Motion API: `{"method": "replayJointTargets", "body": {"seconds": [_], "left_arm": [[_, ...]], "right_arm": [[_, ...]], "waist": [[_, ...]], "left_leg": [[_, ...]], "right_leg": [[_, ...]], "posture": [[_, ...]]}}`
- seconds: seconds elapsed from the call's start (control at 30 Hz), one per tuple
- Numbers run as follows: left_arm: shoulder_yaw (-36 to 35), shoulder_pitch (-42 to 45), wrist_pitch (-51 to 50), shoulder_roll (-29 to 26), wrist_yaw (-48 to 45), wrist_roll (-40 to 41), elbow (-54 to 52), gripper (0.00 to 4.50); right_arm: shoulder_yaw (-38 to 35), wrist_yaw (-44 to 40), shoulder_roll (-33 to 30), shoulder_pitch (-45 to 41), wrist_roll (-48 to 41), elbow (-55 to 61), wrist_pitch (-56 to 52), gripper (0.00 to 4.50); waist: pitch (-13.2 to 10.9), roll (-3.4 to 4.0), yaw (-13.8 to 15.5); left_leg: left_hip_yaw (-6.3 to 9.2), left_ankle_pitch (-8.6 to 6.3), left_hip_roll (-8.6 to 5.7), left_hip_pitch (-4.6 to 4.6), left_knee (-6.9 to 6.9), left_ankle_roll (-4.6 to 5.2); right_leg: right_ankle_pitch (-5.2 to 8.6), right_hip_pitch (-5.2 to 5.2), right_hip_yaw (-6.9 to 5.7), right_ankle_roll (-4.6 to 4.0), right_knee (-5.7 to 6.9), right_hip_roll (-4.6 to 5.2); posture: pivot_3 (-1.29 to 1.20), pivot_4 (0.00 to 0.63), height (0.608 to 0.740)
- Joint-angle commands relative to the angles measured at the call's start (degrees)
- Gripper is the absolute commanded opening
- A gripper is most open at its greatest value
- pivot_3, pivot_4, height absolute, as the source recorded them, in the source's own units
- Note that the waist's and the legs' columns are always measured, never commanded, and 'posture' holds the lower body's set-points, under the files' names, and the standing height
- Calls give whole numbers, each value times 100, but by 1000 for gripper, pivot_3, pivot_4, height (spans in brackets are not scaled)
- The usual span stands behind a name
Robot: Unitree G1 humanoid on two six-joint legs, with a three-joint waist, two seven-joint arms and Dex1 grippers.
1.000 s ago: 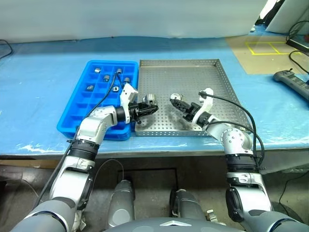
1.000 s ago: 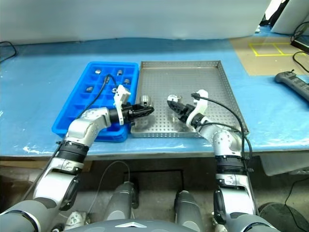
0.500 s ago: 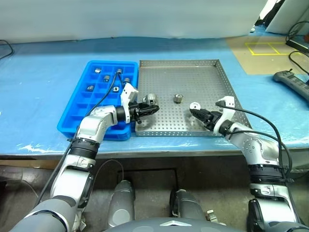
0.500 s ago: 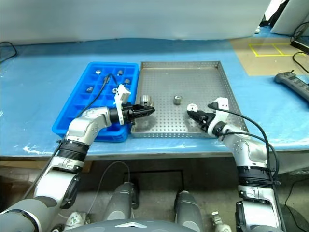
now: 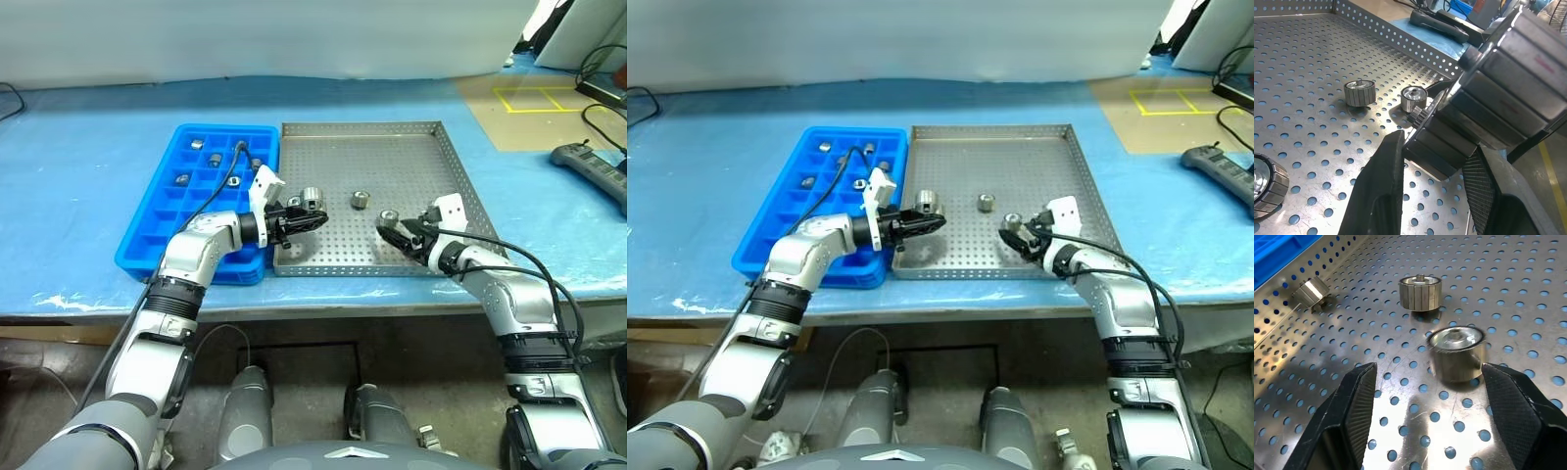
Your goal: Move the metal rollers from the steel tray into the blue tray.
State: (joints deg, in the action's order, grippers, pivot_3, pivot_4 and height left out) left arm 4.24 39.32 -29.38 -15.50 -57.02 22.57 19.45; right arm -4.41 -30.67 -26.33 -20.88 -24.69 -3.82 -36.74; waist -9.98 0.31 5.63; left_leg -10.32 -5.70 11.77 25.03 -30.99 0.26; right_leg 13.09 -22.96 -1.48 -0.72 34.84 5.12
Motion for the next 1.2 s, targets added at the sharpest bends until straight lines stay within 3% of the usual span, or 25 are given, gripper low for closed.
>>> {"method": "replayJointTargets", "body": {"seconds": [0.03,0.27,0.4,0.5,0.67,0.87,1.2], "left_arm": [[-36,49,26,3,-66,80,-198,1336],[-29,25,9,38,-44,92,-235,1336],[-34,52,-29,27,-58,99,-245,1336],[-37,85,-21,5,-91,86,-200,1336],[-45,153,21,3,-120,67,-107,1336],[-40,197,48,40,-114,61,-94,1336],[-30,137,-40,39,-127,109,-191,1336]], "right_arm": [[5,-212,-46,196,-69,59,-173,3359],[-256,-571,-222,147,-245,577,-30,3359],[-573,-1646,-1108,-201,-1017,1404,-502,3359],[-651,-1872,-1484,-624,-1299,1594,-681,3359],[-637,-1300,-824,-1695,-1706,1730,-832,3359],[138,-1313,-126,-1346,-1533,1644,-797,3359],[544,-1416,196,-1358,-1235,1350,-488,3359]], "waist": [[0,0,1],[0,1,7],[-8,15,3],[-7,15,0],[-6,18,-45],[-5,17,23],[-5,17,-10]], "left_leg": [[0,-2,-1,2,0,3],[0,-7,-1,5,-3,12],[1,-8,-5,8,-10,12],[3,-9,-3,2,-15,15],[2,-5,3,-3,-13,9],[-1,-8,0,17,-15,15],[1,-9,-1,15,-21,16]], "right_leg": [[0,0,0,0,-2,0],[0,-2,0,-1,-3,1],[-1,-9,9,0,1,7],[-2,-3,13,2,2,7],[-1,-14,14,1,18,-6],[2,-23,6,-5,18,3],[1,-23,9,-3,22,10]], "posture": [[-83,150,740],[-83,150,740],[-84,150,740],[-85,150,740],[-82,150,740],[-76,150,740],[-80,150,740]]}}
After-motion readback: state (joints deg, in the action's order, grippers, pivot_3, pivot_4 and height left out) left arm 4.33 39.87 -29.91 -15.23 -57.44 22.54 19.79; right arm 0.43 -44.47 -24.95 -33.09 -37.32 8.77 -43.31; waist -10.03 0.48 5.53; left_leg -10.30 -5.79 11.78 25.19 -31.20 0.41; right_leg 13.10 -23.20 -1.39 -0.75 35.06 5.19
